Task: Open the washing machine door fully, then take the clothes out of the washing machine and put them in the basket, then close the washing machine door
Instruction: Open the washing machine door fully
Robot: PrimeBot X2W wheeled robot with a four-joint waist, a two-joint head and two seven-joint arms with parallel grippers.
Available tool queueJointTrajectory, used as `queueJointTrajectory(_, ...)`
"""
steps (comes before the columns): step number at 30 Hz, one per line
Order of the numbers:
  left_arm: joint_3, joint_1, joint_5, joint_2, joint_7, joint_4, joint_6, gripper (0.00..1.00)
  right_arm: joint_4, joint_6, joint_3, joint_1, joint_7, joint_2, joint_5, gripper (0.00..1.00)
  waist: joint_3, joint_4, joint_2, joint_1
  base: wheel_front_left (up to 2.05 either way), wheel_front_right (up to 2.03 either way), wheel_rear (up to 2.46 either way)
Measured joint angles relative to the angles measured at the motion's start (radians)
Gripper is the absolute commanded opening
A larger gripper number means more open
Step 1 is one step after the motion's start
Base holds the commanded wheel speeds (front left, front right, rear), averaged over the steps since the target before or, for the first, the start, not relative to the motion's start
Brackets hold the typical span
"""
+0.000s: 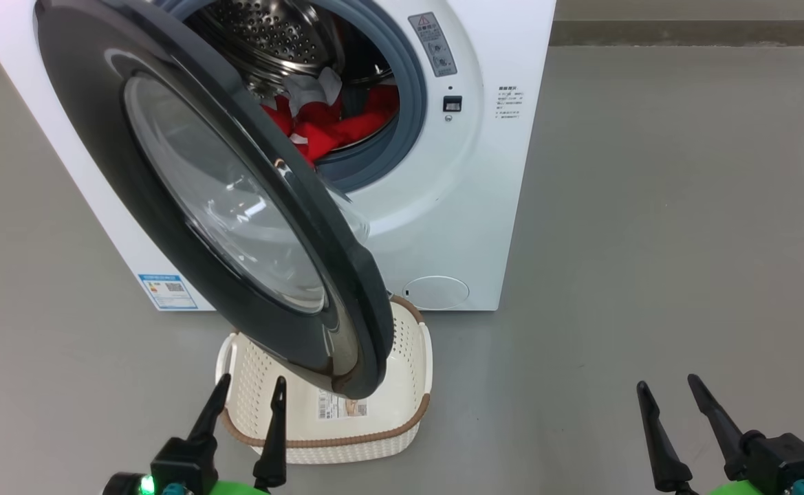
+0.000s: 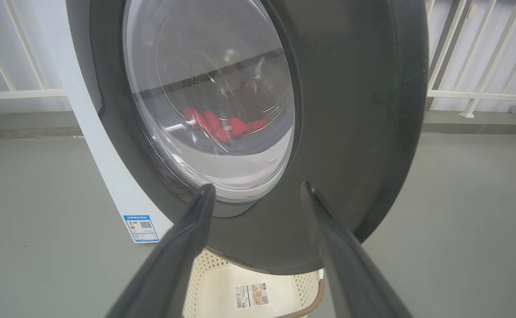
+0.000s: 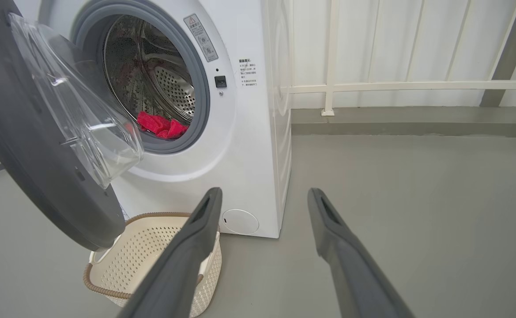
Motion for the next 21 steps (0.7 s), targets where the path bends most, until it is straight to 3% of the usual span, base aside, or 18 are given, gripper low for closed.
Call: queueJointTrajectory(21,-0.017,0.000,-0.010,0.006,0.000,0.005,0.006,1.00,0.073,0.000,0.005,-0.002,-0.017,0.002,-0.028,1.00,-0.004,0.003,0.0000,0.0000,0.00,0.00,0.00)
